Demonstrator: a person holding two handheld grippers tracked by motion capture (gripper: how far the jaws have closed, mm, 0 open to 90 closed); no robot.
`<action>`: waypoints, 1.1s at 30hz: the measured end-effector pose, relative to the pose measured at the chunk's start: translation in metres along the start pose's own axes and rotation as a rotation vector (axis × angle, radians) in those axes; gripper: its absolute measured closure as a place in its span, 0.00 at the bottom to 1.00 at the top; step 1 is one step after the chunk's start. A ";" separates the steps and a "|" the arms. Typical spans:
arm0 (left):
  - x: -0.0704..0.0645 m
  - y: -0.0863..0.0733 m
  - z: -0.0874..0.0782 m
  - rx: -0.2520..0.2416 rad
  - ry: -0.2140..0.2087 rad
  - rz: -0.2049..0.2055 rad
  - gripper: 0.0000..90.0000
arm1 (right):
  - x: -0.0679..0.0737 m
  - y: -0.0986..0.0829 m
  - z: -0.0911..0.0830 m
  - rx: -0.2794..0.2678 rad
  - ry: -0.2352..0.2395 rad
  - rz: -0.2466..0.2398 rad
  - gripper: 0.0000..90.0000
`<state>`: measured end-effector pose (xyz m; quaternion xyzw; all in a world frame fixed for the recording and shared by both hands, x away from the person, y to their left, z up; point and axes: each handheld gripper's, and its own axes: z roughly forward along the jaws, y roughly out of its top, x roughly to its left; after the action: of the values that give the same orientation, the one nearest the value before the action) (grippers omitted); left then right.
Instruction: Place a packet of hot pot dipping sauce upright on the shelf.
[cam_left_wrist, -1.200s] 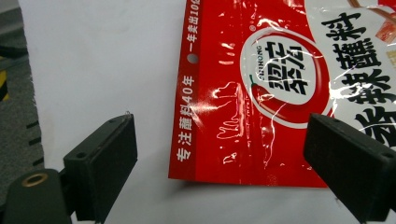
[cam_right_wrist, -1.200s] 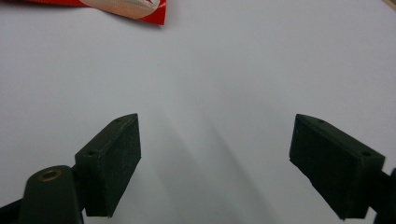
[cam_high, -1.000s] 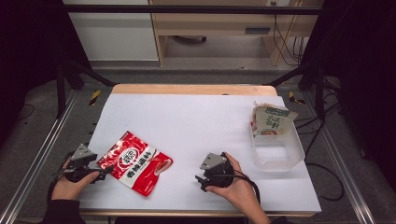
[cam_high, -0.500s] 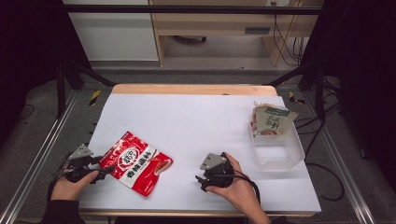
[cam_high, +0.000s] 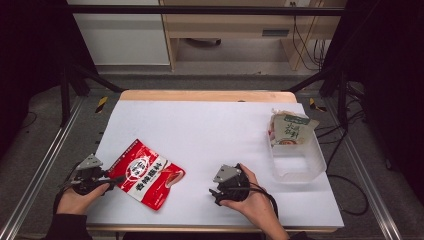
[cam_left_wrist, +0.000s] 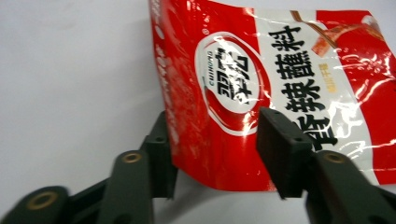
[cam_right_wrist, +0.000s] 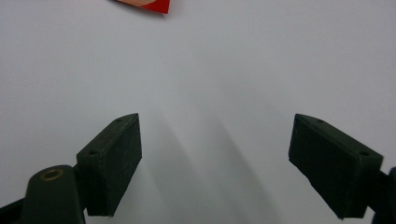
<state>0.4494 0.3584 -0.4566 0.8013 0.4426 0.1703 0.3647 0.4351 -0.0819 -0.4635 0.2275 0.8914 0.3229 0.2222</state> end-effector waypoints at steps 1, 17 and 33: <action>0.002 0.000 0.000 0.000 0.017 -0.010 0.72 | 0.000 0.000 0.000 0.000 0.000 0.000 0.20; -0.022 0.031 -0.013 -0.054 0.029 0.087 1.00 | -0.001 -0.002 0.002 0.009 -0.015 0.005 0.20; -0.067 0.111 -0.035 -0.062 -0.066 0.328 1.00 | -0.008 0.017 -0.008 -0.024 -0.056 -0.012 0.19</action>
<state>0.4568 0.2797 -0.3480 0.8563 0.2883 0.2149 0.3708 0.4418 -0.0787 -0.4442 0.2283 0.8823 0.3257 0.2517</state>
